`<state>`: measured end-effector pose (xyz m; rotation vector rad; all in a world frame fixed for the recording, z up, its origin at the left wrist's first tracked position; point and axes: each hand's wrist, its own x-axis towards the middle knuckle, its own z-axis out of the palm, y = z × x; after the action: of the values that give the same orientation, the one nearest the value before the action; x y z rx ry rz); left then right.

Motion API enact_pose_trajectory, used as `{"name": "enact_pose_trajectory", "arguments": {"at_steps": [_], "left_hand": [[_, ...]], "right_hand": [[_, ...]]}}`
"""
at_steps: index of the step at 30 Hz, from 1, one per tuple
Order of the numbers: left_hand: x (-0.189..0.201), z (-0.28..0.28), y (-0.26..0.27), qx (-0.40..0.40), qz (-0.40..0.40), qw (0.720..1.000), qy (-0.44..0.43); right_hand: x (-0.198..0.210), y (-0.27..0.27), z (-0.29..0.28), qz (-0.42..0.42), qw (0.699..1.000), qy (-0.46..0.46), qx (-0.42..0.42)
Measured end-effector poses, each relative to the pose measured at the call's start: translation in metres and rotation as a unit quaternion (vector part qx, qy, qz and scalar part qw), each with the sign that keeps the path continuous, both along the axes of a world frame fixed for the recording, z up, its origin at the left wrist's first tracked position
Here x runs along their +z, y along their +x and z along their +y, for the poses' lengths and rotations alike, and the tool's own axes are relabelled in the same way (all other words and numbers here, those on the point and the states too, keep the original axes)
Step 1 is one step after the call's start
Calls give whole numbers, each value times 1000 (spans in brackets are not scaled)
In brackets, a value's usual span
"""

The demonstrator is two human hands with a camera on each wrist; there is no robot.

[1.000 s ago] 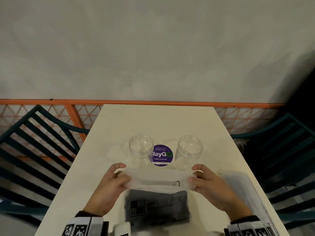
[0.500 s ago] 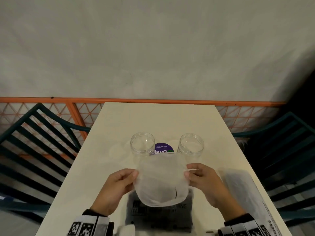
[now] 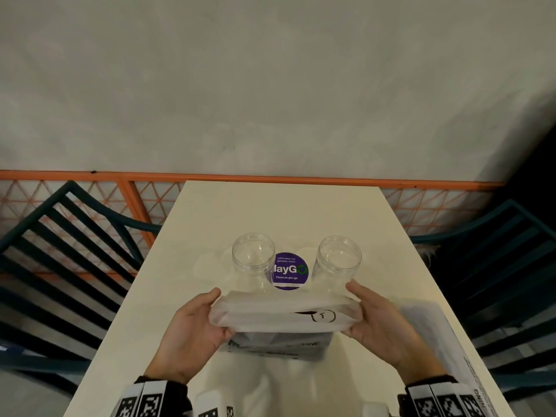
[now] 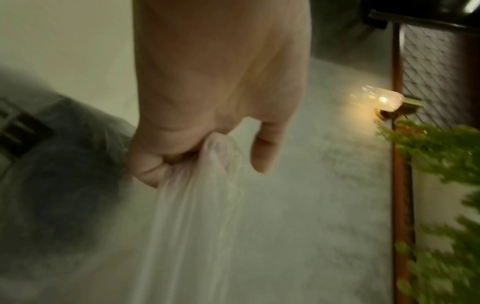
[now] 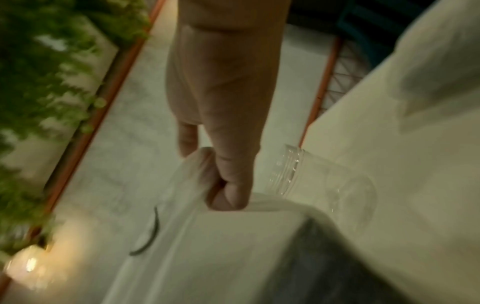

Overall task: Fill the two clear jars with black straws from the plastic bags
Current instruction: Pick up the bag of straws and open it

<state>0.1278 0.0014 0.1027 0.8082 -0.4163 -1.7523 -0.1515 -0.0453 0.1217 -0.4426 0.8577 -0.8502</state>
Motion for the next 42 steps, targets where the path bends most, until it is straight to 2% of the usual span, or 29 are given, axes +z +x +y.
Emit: {"name": "enact_pose_trajectory", "arguments": {"at_steps": [2, 4, 5, 6, 7, 8, 10, 13, 14, 15, 16, 19, 23, 25, 28, 29, 31, 33, 36, 38, 40, 42], "left_hand": [[4, 3, 0, 20, -95, 995, -1], [7, 5, -3, 44, -224, 974, 3], [7, 4, -6, 60, -274, 960, 2], [7, 3, -10, 78, -313, 946, 3], [6, 2, -12, 96, -347, 933, 6], [5, 1, -12, 113, -379, 919, 9], [4, -1, -10, 143, -433, 890, 15], [4, 1, -1, 158, -534, 831, 13], [5, 2, 0, 149, -551, 821, 10], [6, 3, 0, 138, -551, 823, 5], [8, 4, -2, 128, -527, 840, 1], [14, 4, -14, 70, -389, 919, 5], [11, 3, -21, 14, -282, 958, 37], [8, 3, -14, 0, -187, 981, 55], [2, 2, 3, -12, -25, 998, 59], [-1, 3, 6, -10, 16, 998, 63], [-5, 2, 9, -4, 62, 996, 70], [-2, 1, 9, 2, 62, 996, 60], [10, 4, 5, 10, -12, 999, 28], [15, 7, -5, 19, -155, 987, 25], [14, 7, -17, 47, -311, 949, 26], [8, 6, -23, 59, -423, 904, 10]], "right_hand": [[-1, -1, 1, 63, 997, -55, -2], [-3, -1, 1, 222, 967, -122, 20], [-5, 1, 1, 323, 933, -160, 19], [-5, 3, 0, 422, 885, -195, 5], [-5, 5, -1, 487, 845, -221, -16], [-5, 6, -2, 513, 826, -230, -37], [-7, 5, -3, 500, 833, -232, -52], [-7, 1, -3, 368, 910, -187, -35], [-7, 2, -3, 318, 932, -170, -30], [-7, 3, -3, 278, 948, -155, -26], [-7, 4, -2, 246, 959, -142, -17], [-7, 16, 1, 174, 977, -122, 33], [-8, 26, 3, 120, 987, -84, 66], [-8, 21, -1, 62, 997, -33, 45], [-10, 4, -7, -73, 997, 31, 0], [-10, -1, -9, -92, 995, 41, -12], [-9, -4, -10, -93, 994, 50, -31], [-6, -4, -8, -81, 995, 45, -22], [-2, -3, -3, -3, 1000, -24, 16], [-8, -1, 1, 145, 985, -85, 50], [-16, 4, 2, 338, 926, -152, 65], [-20, 10, 0, 466, 864, -190, 25]]}}
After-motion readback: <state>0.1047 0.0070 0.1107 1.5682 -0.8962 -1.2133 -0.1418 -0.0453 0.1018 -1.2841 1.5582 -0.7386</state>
